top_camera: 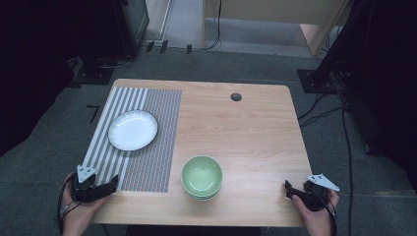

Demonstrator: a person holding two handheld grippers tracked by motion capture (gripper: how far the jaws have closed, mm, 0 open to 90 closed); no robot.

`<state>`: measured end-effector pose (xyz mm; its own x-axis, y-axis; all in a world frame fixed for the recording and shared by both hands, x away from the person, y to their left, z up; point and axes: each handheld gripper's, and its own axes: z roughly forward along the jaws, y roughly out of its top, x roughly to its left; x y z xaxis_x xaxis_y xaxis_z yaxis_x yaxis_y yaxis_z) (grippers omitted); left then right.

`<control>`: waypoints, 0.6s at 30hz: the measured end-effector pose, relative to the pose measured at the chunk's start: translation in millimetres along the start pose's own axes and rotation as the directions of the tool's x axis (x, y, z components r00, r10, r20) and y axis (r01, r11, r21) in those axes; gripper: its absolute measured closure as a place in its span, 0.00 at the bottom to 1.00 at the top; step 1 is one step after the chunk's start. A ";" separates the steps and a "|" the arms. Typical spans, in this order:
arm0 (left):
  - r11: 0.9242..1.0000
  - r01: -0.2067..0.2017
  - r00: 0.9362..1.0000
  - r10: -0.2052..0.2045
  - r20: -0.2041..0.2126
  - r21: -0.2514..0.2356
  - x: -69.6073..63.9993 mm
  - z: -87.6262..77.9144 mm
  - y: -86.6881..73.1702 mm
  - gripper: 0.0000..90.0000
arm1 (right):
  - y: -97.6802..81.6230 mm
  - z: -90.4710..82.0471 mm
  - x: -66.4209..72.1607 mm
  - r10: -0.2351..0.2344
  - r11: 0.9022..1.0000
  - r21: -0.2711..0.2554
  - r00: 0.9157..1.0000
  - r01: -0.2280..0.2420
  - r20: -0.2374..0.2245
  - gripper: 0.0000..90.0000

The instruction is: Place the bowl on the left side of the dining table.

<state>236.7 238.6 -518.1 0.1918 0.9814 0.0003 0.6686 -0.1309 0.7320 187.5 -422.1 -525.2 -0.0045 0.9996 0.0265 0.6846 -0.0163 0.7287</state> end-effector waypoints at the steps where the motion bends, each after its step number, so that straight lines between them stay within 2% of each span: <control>1: 1.000 0.000 1.000 0.000 0.000 0.000 0.0 0.0 0.0 0.11 | 0.0 0.0 0.0 0.000 1.000 0.000 1.000 0.000 0.000 0.13; 6: 1.000 -0.003 1.000 0.003 0.000 0.000 -0.2 0.5 0.5 0.11 | 0.6 -1.9 2.1 0.006 1.000 0.010 1.000 -0.006 0.010 0.15; 10: 1.000 -0.006 1.000 0.006 0.003 0.000 0.4 0.7 0.6 0.11 | 1.6 -4.1 6.6 -0.015 1.000 0.009 0.999 0.015 0.032 0.16; 17: 1.000 -0.006 1.000 0.006 0.005 0.000 0.6 0.7 0.7 0.11 | 15.6 -14.4 25.3 -0.027 0.999 -0.035 1.000 0.027 0.007 0.17; 18: 1.000 -0.005 1.000 0.005 0.005 0.000 0.6 0.7 0.7 0.11 | 22.6 -19.1 34.4 -0.047 0.997 -0.055 0.999 0.046 -0.014 0.17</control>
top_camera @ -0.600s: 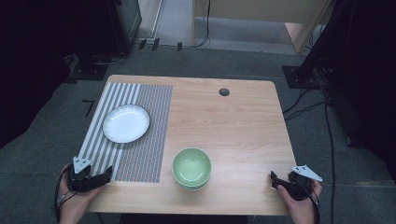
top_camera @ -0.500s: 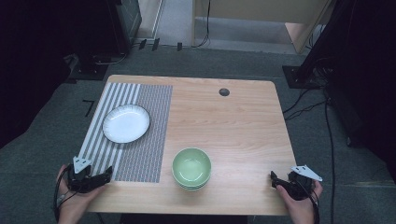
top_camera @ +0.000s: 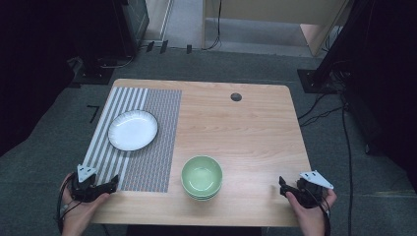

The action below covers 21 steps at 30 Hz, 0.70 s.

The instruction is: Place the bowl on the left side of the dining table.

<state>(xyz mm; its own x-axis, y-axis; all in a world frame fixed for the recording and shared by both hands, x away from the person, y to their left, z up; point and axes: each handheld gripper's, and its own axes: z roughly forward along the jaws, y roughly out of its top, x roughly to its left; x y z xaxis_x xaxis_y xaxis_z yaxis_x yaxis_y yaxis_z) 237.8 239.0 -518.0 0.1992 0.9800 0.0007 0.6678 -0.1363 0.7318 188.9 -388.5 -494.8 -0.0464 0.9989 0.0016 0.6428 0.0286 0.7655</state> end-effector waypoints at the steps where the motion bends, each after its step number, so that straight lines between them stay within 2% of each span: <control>1: 1.000 0.000 1.000 0.000 0.000 0.000 0.0 0.0 0.0 0.11 | 2.4 -1.4 3.1 -0.004 1.000 -0.006 1.000 0.004 -0.006 0.17; 4: 1.000 0.000 1.000 0.000 0.000 0.000 0.0 0.0 0.0 0.11 | 7.6 -4.3 10.3 -0.012 1.000 -0.018 1.000 0.012 -0.017 0.17; 5: 1.000 0.000 1.000 0.000 0.000 0.000 0.0 0.0 0.0 0.11 | 13.7 -6.7 19.0 -0.023 0.999 -0.025 0.999 0.022 -0.029 0.17; 8: 1.000 0.000 1.000 0.000 0.001 0.000 0.1 0.0 0.0 0.11 | 18.6 -8.9 25.1 -0.009 1.000 -0.023 0.999 0.008 -0.047 0.17; 15: 1.000 0.000 1.000 0.000 0.000 0.000 0.0 0.0 0.0 0.11 | 27.4 -12.5 31.5 0.004 0.999 -0.034 0.997 -0.007 -0.073 0.17; 18: 1.000 0.000 1.000 0.000 0.000 0.000 0.0 0.0 0.0 0.11 | 40.7 -11.4 34.3 0.004 0.999 -0.042 0.996 -0.007 -0.086 0.17; 21: 1.000 0.000 1.000 0.000 0.000 0.000 0.0 0.0 0.0 0.11 | 48.7 -10.1 37.6 -0.003 0.999 -0.042 0.997 0.000 -0.078 0.17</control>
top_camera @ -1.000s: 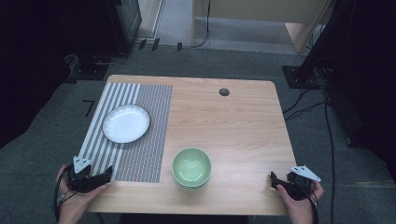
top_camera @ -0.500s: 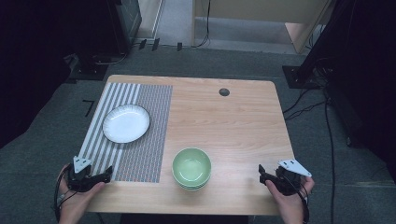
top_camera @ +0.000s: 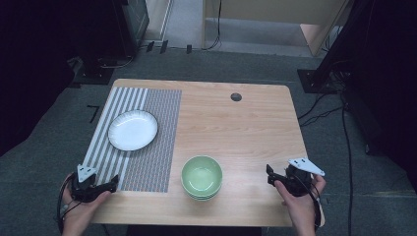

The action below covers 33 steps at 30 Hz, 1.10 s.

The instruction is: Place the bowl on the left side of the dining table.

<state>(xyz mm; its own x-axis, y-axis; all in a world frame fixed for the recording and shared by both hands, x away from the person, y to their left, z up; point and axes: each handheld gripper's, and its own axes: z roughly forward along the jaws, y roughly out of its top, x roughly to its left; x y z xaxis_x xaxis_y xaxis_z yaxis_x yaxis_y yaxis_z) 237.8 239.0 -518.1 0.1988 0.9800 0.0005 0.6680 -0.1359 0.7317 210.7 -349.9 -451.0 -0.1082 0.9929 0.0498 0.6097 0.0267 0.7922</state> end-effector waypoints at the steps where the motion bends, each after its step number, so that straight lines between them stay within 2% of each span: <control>1: 1.000 0.000 1.000 0.000 0.000 0.000 0.0 0.0 0.0 0.11 | 1.8 0.9 1.2 0.000 1.000 -0.004 1.000 0.000 0.008 0.17; 2: 1.000 0.000 1.000 0.000 0.000 0.000 0.0 0.0 0.0 0.11 | 1.8 0.9 1.2 0.000 1.000 -0.004 1.000 0.000 0.008 0.17; 3: 1.000 0.000 1.000 0.000 0.000 0.000 0.0 0.0 0.0 0.11 | 6.0 3.1 3.1 0.003 1.000 0.000 0.999 -0.003 0.038 0.18; 5: 1.000 0.000 1.000 0.000 0.000 0.000 0.0 0.0 0.0 0.11 | 10.3 4.5 3.6 0.022 1.000 0.019 0.999 -0.023 0.033 0.18; 13: 1.000 0.000 1.000 0.000 0.000 0.000 0.0 0.0 0.0 0.11 | 19.7 5.3 10.8 0.043 0.999 0.032 0.999 -0.044 0.029 0.19; 19: 1.000 -0.001 1.000 0.001 0.002 0.001 0.1 0.1 0.1 0.11 | 19.4 4.8 27.7 0.027 0.999 0.023 0.999 -0.027 -0.016 0.19; 27: 1.000 -0.002 1.000 0.002 0.001 0.002 0.1 0.1 0.3 0.11 | 18.1 3.6 41.2 0.023 1.000 0.002 0.997 -0.023 -0.074 0.20; 33: 1.000 0.013 1.000 -0.013 -0.027 0.011 -3.9 -0.2 2.2 0.11 | 18.8 0.3 57.2 0.003 1.000 -0.012 0.993 -0.005 -0.122 0.23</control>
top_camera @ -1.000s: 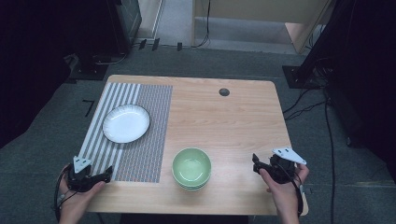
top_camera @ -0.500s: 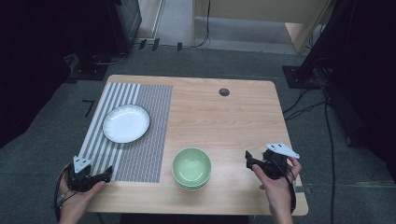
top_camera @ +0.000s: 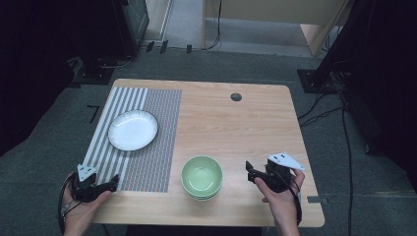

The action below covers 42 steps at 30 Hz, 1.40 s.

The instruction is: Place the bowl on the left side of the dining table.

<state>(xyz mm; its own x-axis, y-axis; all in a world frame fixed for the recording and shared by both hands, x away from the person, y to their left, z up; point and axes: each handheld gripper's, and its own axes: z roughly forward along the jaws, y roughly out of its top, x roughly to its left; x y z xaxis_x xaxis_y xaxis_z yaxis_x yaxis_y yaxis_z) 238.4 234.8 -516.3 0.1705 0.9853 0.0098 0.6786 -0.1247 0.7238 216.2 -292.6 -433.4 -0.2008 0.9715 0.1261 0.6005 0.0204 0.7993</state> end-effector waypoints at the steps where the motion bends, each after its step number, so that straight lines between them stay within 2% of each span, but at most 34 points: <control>1: 1.000 0.000 1.000 0.000 0.000 0.000 0.0 0.0 0.0 0.11 | 0.0 0.0 2.1 -0.005 1.000 0.001 1.000 0.005 -0.004 0.23; 5: 1.000 -0.003 1.000 0.003 -0.003 0.001 -2.7 -0.5 1.0 0.11 | -0.6 0.6 7.8 0.001 1.000 -0.005 1.000 -0.001 -0.012 0.24; 6: 1.000 -0.003 1.000 0.003 -0.005 -0.001 -4.2 -1.5 1.7 0.11 | -1.0 0.8 11.2 0.004 1.000 -0.006 1.000 -0.004 -0.029 0.24; 13: 1.000 -0.016 1.000 0.016 -0.004 -0.020 -13.1 -5.9 6.2 0.11 | -0.3 -0.3 20.9 -0.002 1.000 -0.014 0.998 0.001 -0.064 0.24; 17: 1.000 -0.012 1.000 0.012 0.016 -0.029 -19.2 -8.5 10.2 0.11 | 0.0 -0.7 24.8 -0.005 1.000 -0.011 0.997 0.005 -0.074 0.24; 20: 0.999 -0.009 0.999 0.010 0.042 -0.040 -28.7 -10.2 15.2 0.11 | 0.6 0.1 30.3 0.021 1.000 -0.008 0.994 -0.022 -0.104 0.24; 27: 0.997 -0.026 0.996 0.033 0.089 -0.076 -47.1 -18.6 26.3 0.11 | -0.1 1.8 41.9 0.008 1.000 0.000 0.991 -0.009 -0.130 0.24; 34: 0.996 -0.027 0.993 0.037 0.116 -0.084 -59.0 -20.4 32.3 0.11 | 0.2 4.9 45.2 0.028 1.000 0.007 0.987 -0.027 -0.156 0.25; 35: 0.996 -0.023 0.991 0.035 0.131 -0.087 -61.9 -21.2 34.0 0.11 | 0.3 5.7 46.3 0.030 1.000 0.012 0.987 -0.029 -0.160 0.27; 37: 0.996 -0.024 0.990 0.036 0.136 -0.088 -63.6 -21.7 35.0 0.11 | 0.4 5.7 47.1 0.036 0.999 0.013 0.986 -0.034 -0.164 0.27; 38: 0.996 -0.025 0.988 0.038 0.150 -0.090 -67.0 -22.8 36.8 0.11 | 1.0 6.2 47.5 0.061 0.998 0.015 0.983 -0.060 -0.175 0.30; 42: 0.995 -0.018 0.984 0.035 0.175 -0.102 -72.2 -26.5 40.3 0.11 | 1.0 7.7 49.6 0.073 0.997 0.022 0.976 -0.070 -0.204 0.37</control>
<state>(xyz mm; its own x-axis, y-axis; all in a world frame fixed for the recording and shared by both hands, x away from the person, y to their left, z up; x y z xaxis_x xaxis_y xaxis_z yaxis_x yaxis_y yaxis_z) 234.6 161.7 -469.6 0.3169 0.9446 -0.0855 0.5991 -0.1295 0.7901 212.8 -242.6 -430.9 -0.3101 0.9016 0.3017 0.6302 -0.0426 0.7753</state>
